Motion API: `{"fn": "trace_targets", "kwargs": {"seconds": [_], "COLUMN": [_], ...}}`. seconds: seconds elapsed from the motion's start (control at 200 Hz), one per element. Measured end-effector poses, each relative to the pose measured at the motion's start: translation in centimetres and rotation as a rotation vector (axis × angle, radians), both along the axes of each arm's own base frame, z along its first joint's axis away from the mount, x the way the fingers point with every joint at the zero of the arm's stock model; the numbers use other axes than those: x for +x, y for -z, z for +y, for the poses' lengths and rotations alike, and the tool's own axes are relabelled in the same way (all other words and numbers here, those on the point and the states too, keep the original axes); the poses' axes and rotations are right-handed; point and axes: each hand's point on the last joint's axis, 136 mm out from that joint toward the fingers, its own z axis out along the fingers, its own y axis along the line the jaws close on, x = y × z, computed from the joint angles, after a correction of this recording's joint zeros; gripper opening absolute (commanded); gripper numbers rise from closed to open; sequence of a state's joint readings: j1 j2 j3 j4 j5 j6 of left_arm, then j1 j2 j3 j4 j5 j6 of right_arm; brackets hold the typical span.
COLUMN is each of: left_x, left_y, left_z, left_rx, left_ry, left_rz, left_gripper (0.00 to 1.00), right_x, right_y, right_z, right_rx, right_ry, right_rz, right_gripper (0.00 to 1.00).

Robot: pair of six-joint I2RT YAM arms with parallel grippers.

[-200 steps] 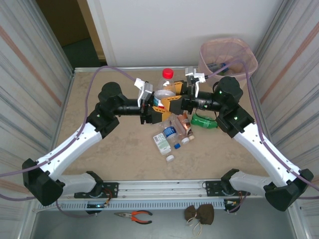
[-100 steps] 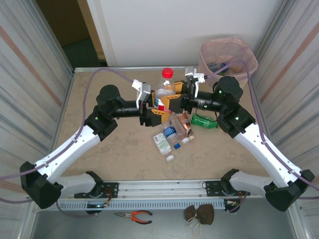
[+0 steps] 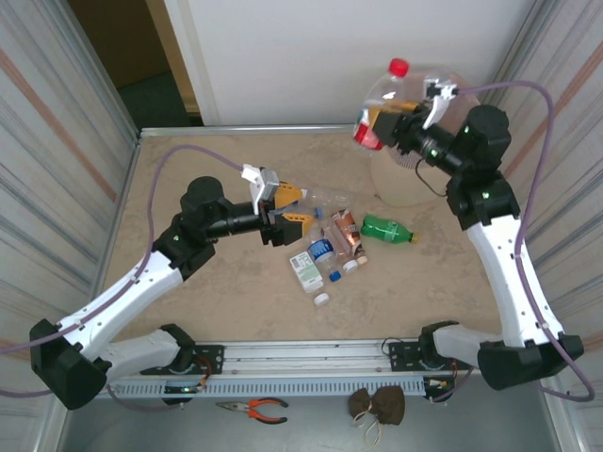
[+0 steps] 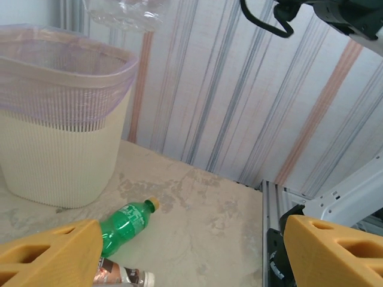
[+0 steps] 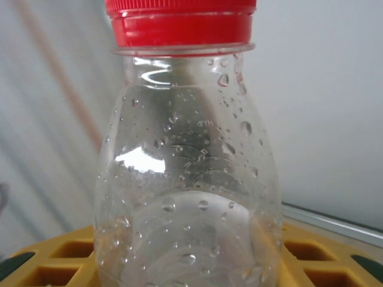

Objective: Put the plastic bottles in the bin

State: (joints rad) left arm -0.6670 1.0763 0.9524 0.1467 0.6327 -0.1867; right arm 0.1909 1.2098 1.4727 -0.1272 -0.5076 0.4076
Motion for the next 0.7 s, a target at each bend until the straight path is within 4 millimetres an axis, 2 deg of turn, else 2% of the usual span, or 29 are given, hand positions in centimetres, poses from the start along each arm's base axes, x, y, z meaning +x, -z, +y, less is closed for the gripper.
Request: {"fn": "trace_targets", "kwargs": {"seconds": [0.075,0.125,0.145,0.19,0.261,0.351,0.456,0.576,0.701], "left_x": [0.1,0.1,0.1,0.2,0.4,0.5,0.5,0.5,0.5], "left_y": [-0.1,-0.1,-0.1,-0.1,-0.1,-0.1,-0.1,0.1,0.3], "left_z": [0.1,0.1,0.1,0.2,0.3,0.4,0.4,0.6,0.7], "left_rx": [-0.001,-0.001,-0.001,-0.001,-0.001,-0.001,-0.002,-0.002,0.0], "left_ry": [-0.008,-0.008,-0.01,-0.014,-0.022,-0.029,-0.029,-0.036,-0.044], "left_rz": [-0.003,-0.005,-0.006,-0.006,-0.006,-0.006,-0.007,-0.008,-0.006], "left_gripper": [0.8,0.8,0.8,0.8,0.8,0.8,0.8,0.8,0.8], "right_x": [2.6,3.4,4.4,5.8,8.9,12.5,16.0,18.9,21.1], "right_y": [1.0,2.0,2.7,2.9,3.4,6.1,9.9,13.9,16.4], "right_z": [-2.2,-2.8,-3.6,-4.7,-7.8,-11.5,-14.7,-16.6,-17.2], "right_rx": [0.02,0.026,0.038,0.063,0.118,0.207,0.311,0.418,0.52], "right_ry": [0.099,0.13,0.177,0.247,0.389,0.532,0.65,0.752,0.82], "right_rz": [0.056,0.097,0.136,0.168,0.21,0.305,0.43,0.577,0.7], "right_gripper": [0.38,0.38,0.38,0.38,0.35,0.39,0.39,0.42,0.45]}}
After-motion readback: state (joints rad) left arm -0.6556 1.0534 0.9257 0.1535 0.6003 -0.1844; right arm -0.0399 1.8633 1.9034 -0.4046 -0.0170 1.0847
